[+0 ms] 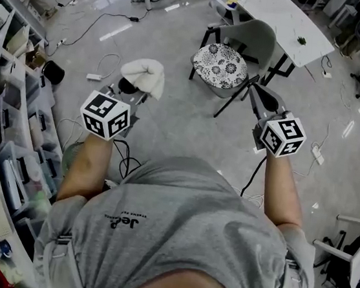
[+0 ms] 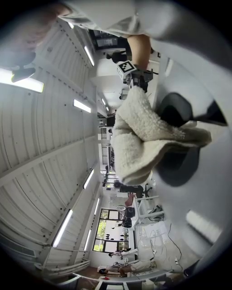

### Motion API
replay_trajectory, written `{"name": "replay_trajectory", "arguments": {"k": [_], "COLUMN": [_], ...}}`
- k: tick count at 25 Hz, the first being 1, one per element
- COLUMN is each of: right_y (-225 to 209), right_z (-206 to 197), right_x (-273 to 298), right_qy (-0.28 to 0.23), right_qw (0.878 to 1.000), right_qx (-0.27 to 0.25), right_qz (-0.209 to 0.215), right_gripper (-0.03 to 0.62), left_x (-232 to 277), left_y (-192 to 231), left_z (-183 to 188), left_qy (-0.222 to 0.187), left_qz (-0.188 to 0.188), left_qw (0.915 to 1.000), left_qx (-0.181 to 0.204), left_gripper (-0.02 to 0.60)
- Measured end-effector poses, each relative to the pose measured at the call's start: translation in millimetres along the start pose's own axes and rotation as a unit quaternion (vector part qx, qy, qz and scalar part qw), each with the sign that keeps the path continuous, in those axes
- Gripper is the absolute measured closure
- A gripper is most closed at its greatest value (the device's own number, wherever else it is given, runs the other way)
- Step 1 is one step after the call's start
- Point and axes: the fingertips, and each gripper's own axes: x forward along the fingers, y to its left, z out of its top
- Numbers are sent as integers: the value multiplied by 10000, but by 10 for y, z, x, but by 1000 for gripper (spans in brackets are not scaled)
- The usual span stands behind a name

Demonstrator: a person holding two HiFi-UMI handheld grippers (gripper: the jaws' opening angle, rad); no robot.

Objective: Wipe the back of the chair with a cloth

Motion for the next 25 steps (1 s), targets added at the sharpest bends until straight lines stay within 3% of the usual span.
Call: {"name": "replay_trajectory", "arguments": {"k": [4,10,16,25], "right_y": [-58,-130,-274,-442], "right_z": [-23,-12,141,503], "right_x": [232,896,1940,3589], "right_qy": [39,124,32,-94], "right_qw": [10000,9999,9995,9980], "right_qx": [54,-7,-170,-73], "right_qz": [62,8,-271,-617], "right_gripper": [589,589,590,589], "left_x": [68,359,927,1663], "left_y": [215,869,1984,3604], "left_z": [-9,-75,-33,282], "left_qy": [60,-3,-205,-71], "left_qz": [60,-93,-433,-892], "left_qw": [10000,9999,9988,9959], "left_qx": [-5,-113,-139,156], "left_gripper": [436,436,436,436]}}
